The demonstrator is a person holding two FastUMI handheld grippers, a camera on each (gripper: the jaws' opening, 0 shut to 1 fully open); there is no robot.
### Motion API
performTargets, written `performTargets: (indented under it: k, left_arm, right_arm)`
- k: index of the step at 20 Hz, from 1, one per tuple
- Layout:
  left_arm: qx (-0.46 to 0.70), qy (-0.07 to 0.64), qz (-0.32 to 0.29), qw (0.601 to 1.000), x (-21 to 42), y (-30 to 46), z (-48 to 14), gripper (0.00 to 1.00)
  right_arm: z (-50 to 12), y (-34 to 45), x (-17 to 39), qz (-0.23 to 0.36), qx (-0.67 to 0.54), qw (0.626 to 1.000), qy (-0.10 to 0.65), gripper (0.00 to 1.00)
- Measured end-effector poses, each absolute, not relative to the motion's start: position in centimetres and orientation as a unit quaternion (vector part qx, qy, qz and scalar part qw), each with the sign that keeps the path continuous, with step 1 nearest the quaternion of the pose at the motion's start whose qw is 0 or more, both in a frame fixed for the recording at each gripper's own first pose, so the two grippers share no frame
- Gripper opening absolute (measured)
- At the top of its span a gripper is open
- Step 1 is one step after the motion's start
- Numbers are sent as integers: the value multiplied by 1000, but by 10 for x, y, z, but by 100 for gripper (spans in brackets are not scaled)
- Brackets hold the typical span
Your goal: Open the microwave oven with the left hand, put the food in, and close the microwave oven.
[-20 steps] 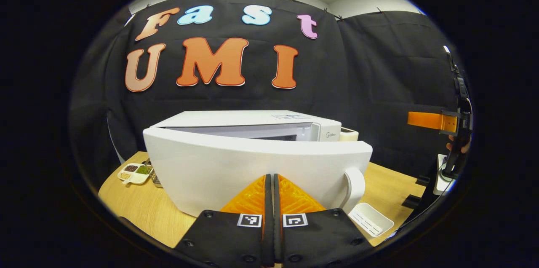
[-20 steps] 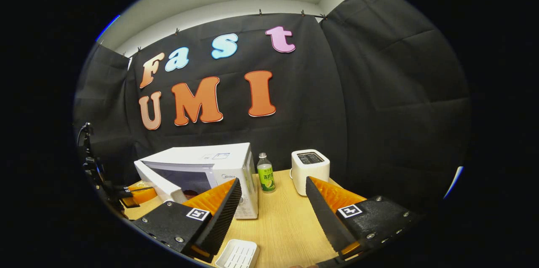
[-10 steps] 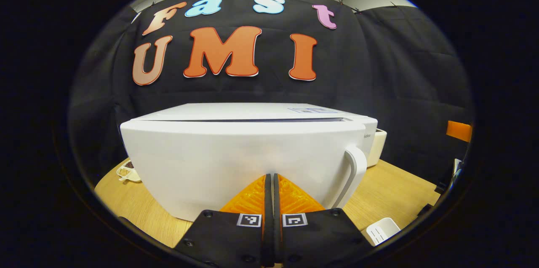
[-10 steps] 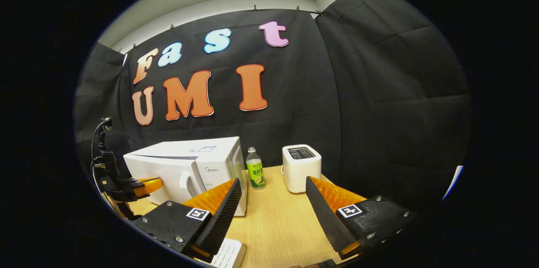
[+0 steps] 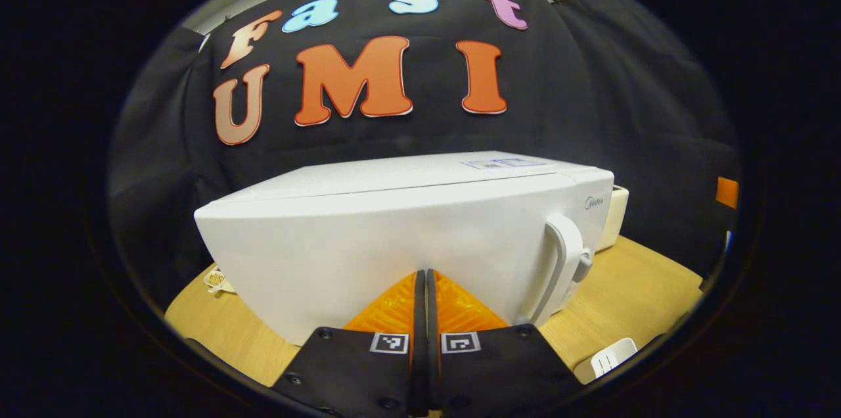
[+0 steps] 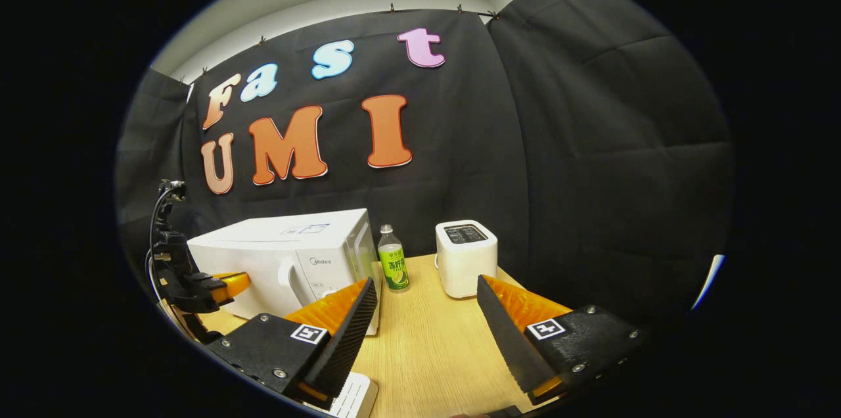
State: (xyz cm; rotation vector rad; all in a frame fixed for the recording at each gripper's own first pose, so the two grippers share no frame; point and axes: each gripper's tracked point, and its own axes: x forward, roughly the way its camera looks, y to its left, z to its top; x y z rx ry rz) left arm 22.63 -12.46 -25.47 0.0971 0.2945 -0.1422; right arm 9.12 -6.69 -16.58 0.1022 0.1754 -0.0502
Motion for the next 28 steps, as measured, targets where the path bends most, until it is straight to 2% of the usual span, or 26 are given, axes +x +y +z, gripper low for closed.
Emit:
performTargets:
  k: [6,14,15,17,20,21,22,28]
  left_arm:
    - [5,110,-105,988,189,-97,-147,5]
    - [-14,87,-22,996,147,33,-47,6]
    - [-14,82,-12,996,142,48,-35,20]
    - [-5,73,14,997,136,78,-18,40]
    - [-9,52,33,998,127,104,12,94]
    - [-7,50,37,998,123,112,19,99]
    - [-1,46,43,998,120,118,22,95]
    - [12,42,38,998,106,119,25,94]
  right_arm:
    - [-116,-54,84,-16,48,996,70,95]
    - [-36,-13,70,18,38,998,49,95]
    - [-26,-8,69,22,36,998,43,95]
    - [-9,-3,69,20,28,999,37,95]
    - [5,6,68,22,21,999,36,100]
    - [6,8,68,23,21,999,37,95]
    - [8,10,69,25,21,999,36,95]
    - [8,15,66,30,24,999,33,95]
